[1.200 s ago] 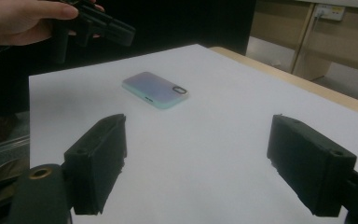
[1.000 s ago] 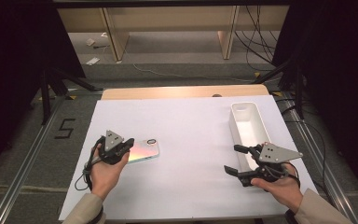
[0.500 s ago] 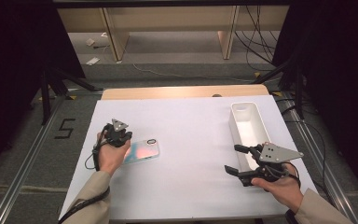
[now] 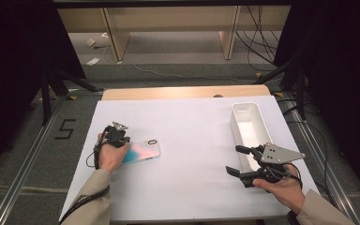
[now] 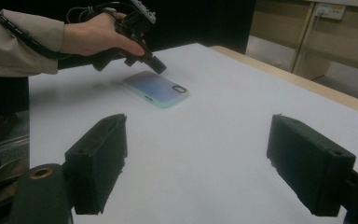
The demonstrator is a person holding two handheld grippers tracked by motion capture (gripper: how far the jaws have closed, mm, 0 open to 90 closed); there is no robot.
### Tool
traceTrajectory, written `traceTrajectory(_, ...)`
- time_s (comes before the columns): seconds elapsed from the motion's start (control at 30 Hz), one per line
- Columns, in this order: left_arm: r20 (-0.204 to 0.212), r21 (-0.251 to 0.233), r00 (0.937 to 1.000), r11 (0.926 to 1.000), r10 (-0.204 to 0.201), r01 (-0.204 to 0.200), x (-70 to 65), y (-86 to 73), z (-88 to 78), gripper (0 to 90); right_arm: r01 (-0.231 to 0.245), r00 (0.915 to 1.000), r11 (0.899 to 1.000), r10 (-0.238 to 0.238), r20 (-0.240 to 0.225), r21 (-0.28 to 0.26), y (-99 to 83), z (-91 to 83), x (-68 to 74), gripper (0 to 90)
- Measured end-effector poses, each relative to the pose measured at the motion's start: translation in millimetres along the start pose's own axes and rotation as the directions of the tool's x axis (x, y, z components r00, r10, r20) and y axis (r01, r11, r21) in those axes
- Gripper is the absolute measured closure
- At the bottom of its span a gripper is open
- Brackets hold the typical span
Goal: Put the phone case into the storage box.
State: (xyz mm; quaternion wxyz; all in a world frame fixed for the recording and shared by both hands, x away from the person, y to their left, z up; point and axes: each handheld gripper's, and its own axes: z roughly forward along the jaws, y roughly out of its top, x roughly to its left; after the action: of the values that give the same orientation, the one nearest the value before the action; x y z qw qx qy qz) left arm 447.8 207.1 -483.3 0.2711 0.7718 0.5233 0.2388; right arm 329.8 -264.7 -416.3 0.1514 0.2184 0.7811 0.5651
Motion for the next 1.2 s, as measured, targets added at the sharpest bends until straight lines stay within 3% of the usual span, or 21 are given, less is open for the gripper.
traceTrajectory(0.6,0.035,0.073,0.9986,0.9964,0.041,-0.043,-0.9,-3.1,-3.3,89.6,0.006,1.0000,1.000,-0.006,-0.002,0.002,-0.2,0.0,-0.1,21.2)
traceTrajectory(1.03,0.095,0.138,0.9931,0.9870,0.069,-0.082,-7.0,-9.1,-16.4,89.6,0.006,1.0000,1.000,-0.006,-0.001,0.002,-0.2,-0.3,0.0,21.3)
traceTrajectory(1.2,0.099,0.154,0.9916,0.9833,0.083,-0.097,-10.7,-9.7,-19.0,89.6,0.006,1.0000,1.000,-0.006,-0.001,0.002,-0.1,-0.5,0.2,21.3)
